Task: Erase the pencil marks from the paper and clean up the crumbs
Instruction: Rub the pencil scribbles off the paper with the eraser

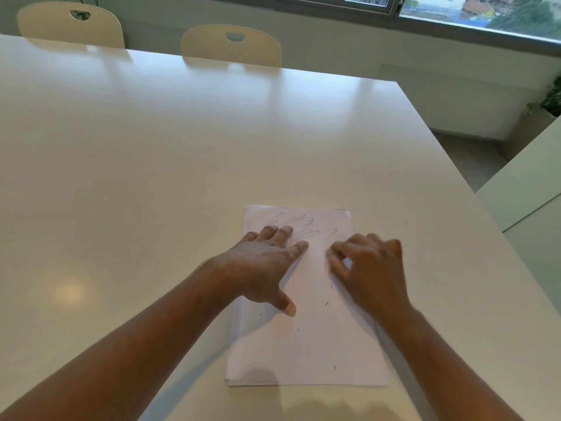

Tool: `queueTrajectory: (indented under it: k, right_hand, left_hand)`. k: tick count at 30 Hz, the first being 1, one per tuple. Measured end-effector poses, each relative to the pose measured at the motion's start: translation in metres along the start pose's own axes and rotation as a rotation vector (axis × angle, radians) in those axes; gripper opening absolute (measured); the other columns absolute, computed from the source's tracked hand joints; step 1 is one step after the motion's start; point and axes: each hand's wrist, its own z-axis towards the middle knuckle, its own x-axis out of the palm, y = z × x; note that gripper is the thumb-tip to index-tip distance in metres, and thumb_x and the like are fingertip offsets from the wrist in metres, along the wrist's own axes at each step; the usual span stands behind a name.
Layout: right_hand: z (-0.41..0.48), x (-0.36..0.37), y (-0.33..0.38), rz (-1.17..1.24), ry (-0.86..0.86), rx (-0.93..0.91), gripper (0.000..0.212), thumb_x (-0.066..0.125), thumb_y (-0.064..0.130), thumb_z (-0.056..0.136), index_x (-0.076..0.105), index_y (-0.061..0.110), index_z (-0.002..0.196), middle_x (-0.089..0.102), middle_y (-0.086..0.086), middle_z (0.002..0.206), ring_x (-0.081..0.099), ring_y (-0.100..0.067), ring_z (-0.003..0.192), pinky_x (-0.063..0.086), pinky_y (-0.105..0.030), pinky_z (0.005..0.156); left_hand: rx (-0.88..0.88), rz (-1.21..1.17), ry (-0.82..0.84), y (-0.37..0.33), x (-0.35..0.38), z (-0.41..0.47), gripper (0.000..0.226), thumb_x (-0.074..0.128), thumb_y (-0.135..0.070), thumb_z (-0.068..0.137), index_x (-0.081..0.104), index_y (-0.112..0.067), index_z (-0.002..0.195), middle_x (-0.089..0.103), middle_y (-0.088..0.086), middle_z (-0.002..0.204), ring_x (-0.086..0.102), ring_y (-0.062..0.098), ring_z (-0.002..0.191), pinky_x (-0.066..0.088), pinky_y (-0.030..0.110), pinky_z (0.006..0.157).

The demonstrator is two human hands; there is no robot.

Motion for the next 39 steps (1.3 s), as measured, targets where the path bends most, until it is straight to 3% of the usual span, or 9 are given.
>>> queueTrajectory:
  k: [3,9,14,19,24,29,35,39]
  right_hand:
    - [0.013,0.003,-0.013,-0.002,-0.001,0.112,0.023,0.058,0.041,0.094,0.077,0.031,0.086,0.074,0.009,0.087,0.064,-0.021,0.082,0.029,-0.037,0.073]
    - [-0.001,0.005,0.018,0.043,0.033,-0.071,0.02,0.061,0.041,0.096,0.076,0.032,0.085,0.071,0.011,0.085,0.062,-0.016,0.08,0.035,-0.039,0.077]
    - [0.019,0.006,-0.009,-0.015,-0.01,0.107,0.02,0.061,0.039,0.095,0.076,0.031,0.085,0.073,0.009,0.086,0.062,-0.021,0.082,0.03,-0.038,0.074]
    - [0.005,0.008,0.02,0.007,0.015,-0.112,0.017,0.063,0.039,0.096,0.075,0.032,0.085,0.07,0.011,0.085,0.061,-0.016,0.082,0.03,-0.039,0.077]
    - [0.032,0.009,-0.003,-0.041,0.009,0.061,0.025,0.057,0.042,0.098,0.075,0.031,0.084,0.072,0.01,0.087,0.06,-0.018,0.083,0.025,-0.037,0.074]
    - [0.01,0.009,0.02,0.027,0.027,-0.119,0.016,0.065,0.039,0.097,0.077,0.032,0.088,0.072,0.012,0.087,0.062,-0.014,0.082,0.032,-0.039,0.078]
    - [0.041,0.014,-0.001,0.0,0.005,0.083,0.021,0.06,0.039,0.097,0.078,0.032,0.089,0.074,0.01,0.091,0.063,-0.019,0.087,0.026,-0.038,0.075]
    - [0.025,0.016,0.018,-0.034,0.022,-0.07,0.02,0.061,0.039,0.097,0.074,0.031,0.085,0.07,0.01,0.086,0.062,-0.017,0.085,0.031,-0.039,0.077]
  left_hand:
    - [-0.005,-0.002,0.0,0.0,0.0,0.001,0.127,0.078,-0.067,0.083,-0.009,-0.033,0.169,-0.019,0.006,0.176,-0.018,0.028,0.162,0.001,0.048,0.13]
    - [-0.013,0.033,0.023,-0.002,-0.003,0.004,0.129,0.078,-0.067,0.082,-0.012,-0.031,0.168,-0.019,0.008,0.176,-0.018,0.03,0.162,0.002,0.05,0.13]
    - [-0.009,0.023,0.011,-0.001,-0.001,0.003,0.13,0.079,-0.068,0.081,-0.01,-0.032,0.168,-0.018,0.007,0.176,-0.017,0.029,0.162,0.004,0.05,0.13]
    - [-0.006,0.034,0.011,-0.002,-0.002,0.005,0.13,0.078,-0.068,0.081,-0.01,-0.031,0.168,-0.018,0.008,0.176,-0.016,0.029,0.162,0.004,0.049,0.13]
    - [-0.007,0.034,0.008,-0.001,-0.001,0.004,0.13,0.079,-0.068,0.08,-0.009,-0.031,0.169,-0.016,0.006,0.177,-0.014,0.028,0.162,0.005,0.05,0.13]
    - [-0.004,0.056,0.003,-0.001,-0.003,0.006,0.132,0.079,-0.07,0.079,-0.009,-0.028,0.169,-0.014,0.008,0.176,-0.012,0.029,0.162,0.005,0.049,0.129]
    - [-0.01,0.072,0.01,-0.002,-0.005,0.011,0.135,0.08,-0.071,0.078,-0.01,-0.026,0.169,-0.014,0.007,0.176,-0.011,0.028,0.162,0.005,0.048,0.13]
    - [-0.017,0.082,0.027,-0.002,-0.005,0.012,0.136,0.079,-0.072,0.078,-0.012,-0.025,0.168,-0.018,0.008,0.176,-0.016,0.029,0.162,0.002,0.049,0.13]
